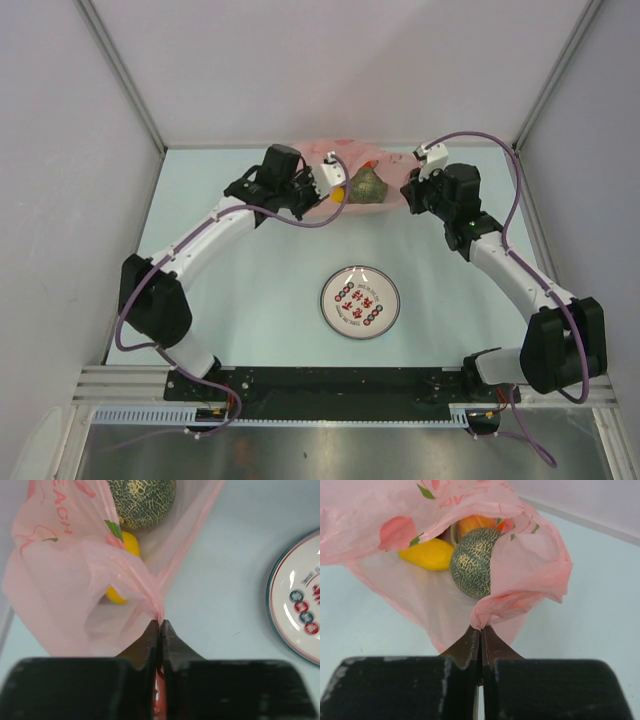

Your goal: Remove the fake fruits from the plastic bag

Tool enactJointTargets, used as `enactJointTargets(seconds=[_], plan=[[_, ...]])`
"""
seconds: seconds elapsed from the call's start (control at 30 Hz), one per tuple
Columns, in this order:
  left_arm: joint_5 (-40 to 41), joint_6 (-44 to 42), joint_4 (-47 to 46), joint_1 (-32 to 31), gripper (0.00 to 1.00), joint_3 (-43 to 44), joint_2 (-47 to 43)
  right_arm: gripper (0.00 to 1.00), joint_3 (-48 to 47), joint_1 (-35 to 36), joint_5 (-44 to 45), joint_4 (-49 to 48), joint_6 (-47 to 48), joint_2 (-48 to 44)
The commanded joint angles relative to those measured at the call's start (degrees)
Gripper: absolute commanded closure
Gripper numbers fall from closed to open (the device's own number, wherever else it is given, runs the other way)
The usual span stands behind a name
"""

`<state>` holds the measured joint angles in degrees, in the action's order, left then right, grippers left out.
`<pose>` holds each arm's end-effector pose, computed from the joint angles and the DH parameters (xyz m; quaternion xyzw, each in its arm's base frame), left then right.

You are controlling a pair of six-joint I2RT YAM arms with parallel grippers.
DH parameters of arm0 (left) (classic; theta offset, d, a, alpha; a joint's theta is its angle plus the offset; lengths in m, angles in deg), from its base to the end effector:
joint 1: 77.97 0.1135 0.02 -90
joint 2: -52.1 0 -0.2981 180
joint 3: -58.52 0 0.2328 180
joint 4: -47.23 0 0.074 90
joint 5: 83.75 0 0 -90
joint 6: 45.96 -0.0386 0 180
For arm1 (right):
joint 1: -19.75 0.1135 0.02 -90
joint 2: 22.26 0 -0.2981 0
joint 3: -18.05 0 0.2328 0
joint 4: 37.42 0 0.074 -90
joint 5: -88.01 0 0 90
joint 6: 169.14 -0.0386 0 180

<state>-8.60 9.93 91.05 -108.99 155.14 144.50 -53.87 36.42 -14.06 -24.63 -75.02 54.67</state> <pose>0.2952 -0.1891 0.3575 0.5293 0.7266 -0.1055 0.4252 0.2764 0.0912 0.3494 -0.2059 0.7791 0.1485 0.5731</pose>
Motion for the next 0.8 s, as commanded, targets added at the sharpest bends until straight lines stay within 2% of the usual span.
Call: enactJointTargets(seconds=[0.0, 0.03, 0.23, 0.37, 0.6, 0.77], plan=[[-1.5, 5.9, -5.7, 2.8, 1.0, 8.0, 1.4, 1.0, -1.7, 0.5, 2.0, -8.2, 2.5, 2.2], [-2.1, 10.2, -7.9, 3.7, 1.0, 11.0, 1.8, 1.0, -2.8, 0.6, 2.4, -9.0, 3.8, 3.3], [-3.1, 22.0, -12.5, 11.5, 1.0, 24.4, 5.4, 1.0, -17.2, 0.1, 5.0, -11.1, 6.8, 12.3], [-2.7, 25.1, -17.2, 17.4, 1.0, 23.5, 2.4, 1.0, -20.8, 0.7, 5.0, -10.2, 9.1, 13.7], [-5.7, 23.5, -16.8, 20.6, 1.0, 8.4, -10.4, 1.0, -16.8, 3.1, 0.7, -0.1, 8.3, 9.7], [-17.6, 28.7, -15.4, 20.3, 1.0, -8.2, -22.8, 1.0, -8.5, 4.9, -0.1, 6.2, 8.0, 2.8]])
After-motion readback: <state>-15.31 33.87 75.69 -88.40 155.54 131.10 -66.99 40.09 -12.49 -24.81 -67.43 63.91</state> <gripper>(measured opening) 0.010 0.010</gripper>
